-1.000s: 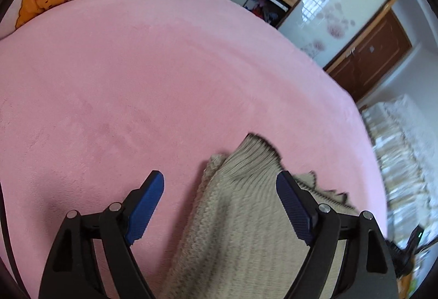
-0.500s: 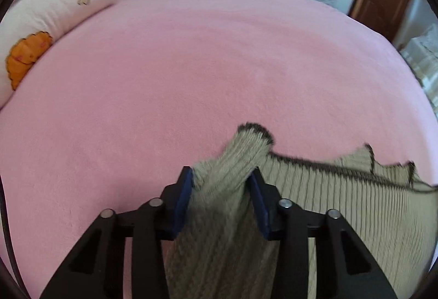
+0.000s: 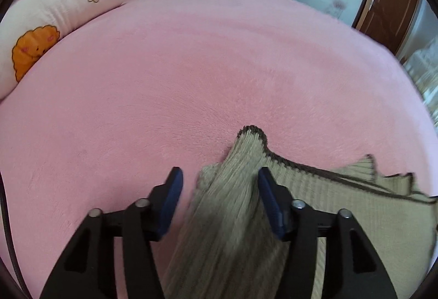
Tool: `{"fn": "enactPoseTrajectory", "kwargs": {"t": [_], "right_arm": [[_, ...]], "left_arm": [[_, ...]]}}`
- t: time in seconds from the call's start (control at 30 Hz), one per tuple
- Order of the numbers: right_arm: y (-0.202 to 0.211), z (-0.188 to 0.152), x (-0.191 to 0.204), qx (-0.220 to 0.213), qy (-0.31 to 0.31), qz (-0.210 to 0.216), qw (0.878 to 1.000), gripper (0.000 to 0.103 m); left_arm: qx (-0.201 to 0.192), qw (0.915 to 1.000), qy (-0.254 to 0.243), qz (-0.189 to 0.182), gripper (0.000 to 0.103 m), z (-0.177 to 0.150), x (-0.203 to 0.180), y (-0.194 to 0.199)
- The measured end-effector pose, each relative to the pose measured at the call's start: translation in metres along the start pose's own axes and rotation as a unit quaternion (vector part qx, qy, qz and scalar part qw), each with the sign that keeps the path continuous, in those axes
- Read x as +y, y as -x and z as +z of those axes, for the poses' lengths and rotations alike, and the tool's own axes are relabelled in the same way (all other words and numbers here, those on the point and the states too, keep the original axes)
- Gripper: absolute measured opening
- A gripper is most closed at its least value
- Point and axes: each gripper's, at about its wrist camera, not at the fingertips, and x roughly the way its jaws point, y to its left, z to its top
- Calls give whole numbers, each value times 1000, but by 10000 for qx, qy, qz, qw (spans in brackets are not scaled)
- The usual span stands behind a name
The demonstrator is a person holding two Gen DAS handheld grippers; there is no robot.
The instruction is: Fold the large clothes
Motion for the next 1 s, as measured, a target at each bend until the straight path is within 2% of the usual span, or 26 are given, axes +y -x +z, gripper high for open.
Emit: {"fn": "enactPoseTrajectory", "kwargs": {"t": [0.03, 0.1, 0.23, 0.33, 0.5, 0.53, 0.6, 0.63, 0.7, 0.8, 0.93, 1.0], "right_arm": [[8, -3, -5, -32, -101, 133, 9999, 40], [35, -11, -16, -155, -234, 308, 9991, 46], [69, -43, -33, 28, -94, 471, 9988, 47], [78, -76, -33, 292, 20, 554, 9980, 47], [72, -111, -30, 627, 63, 579, 9963, 46], [69, -116, -30, 674, 84, 568, 9961, 39], [66, -123, -25, 669, 197, 457, 9965, 18], [67, -123, -27, 616, 165, 420, 9971, 13], [75, -127, -34, 536, -129, 369, 9978, 11], [72, -135, -42, 657, -207, 283, 9972, 11], [64, -138, -42, 719, -272, 242, 9967, 11], [64, -137, -41, 715, -273, 237, 9968, 12]], "left_arm": [[-41, 9999, -17, -93, 56, -3, 3, 9], [-93, 9995, -184, -246, 56, -19, 11, 39], [-80, 9985, -435, -321, 56, -67, 32, 85], [56, 9987, -95, -488, 56, -103, 62, 101], [161, 9973, 323, -634, 56, -144, 93, 102], [183, 9972, 318, -652, 56, -147, 95, 101], [215, 9976, 162, -644, 35, -155, 93, 97], [233, 9983, -39, -523, 34, -157, 88, 96], [193, 9989, -302, -314, 31, -162, 81, 94], [255, 9983, -489, -185, 31, -166, 77, 88], [275, 9982, -424, -321, 32, -165, 85, 84], [311, 9980, -344, -438, 38, -164, 91, 85]]}}
